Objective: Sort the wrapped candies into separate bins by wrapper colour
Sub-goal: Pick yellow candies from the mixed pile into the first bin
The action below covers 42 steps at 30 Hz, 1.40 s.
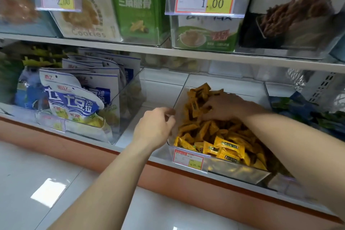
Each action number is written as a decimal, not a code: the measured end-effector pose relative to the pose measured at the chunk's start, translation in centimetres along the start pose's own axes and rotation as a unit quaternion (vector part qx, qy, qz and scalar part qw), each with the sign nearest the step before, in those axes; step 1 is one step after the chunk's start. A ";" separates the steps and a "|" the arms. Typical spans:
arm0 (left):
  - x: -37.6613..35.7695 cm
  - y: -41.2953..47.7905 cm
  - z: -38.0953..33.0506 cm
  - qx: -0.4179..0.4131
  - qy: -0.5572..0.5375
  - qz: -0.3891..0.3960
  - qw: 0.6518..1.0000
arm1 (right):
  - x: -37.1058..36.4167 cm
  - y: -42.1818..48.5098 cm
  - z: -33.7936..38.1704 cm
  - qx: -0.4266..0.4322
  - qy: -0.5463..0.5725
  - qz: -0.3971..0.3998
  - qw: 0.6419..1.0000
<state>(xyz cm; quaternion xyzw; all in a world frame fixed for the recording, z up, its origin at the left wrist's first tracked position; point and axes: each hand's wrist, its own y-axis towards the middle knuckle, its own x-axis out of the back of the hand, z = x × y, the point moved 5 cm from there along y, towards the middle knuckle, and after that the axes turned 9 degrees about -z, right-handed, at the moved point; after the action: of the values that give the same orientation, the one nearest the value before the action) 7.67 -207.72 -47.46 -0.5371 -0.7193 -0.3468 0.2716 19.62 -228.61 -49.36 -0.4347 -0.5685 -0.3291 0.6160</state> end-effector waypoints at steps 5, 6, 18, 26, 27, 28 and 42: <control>0.1 0.0 -0.2 -0.009 -0.012 0.017 1.000 | 2.2 -0.8 -2.9 -0.039 -0.042 -0.049 0.997; 0.1 0.0 -0.2 -0.009 -0.014 0.019 1.000 | 2.6 -1.3 -3.6 -0.060 -0.048 -0.045 0.996; 0.0 0.1 -0.1 -0.002 -0.033 0.011 0.999 | -0.3 -5.9 8.6 0.164 0.154 0.079 0.971; -0.2 0.2 0.1 0.006 -0.047 0.007 0.999 | -1.6 -4.5 8.9 0.164 0.073 0.021 0.983; -0.1 0.3 0.1 0.002 -0.050 0.004 0.999 | -1.0 -4.5 8.5 0.149 0.115 0.010 0.982; 0.0 0.3 0.1 -0.007 -0.055 -0.005 0.998 | -0.2 -4.6 7.9 0.129 0.167 -0.003 0.978; -1.0 -1.5 -7.1 -0.174 -0.016 -0.043 0.984 | 5.8 -18.3 -8.4 -0.126 0.236 -0.481 0.835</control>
<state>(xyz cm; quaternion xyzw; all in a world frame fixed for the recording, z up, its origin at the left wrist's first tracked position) 6.64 -214.16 -44.20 -0.5500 -0.6746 -0.4697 0.1476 7.48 -243.15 -40.46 -0.0893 -0.4965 -0.7454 0.4357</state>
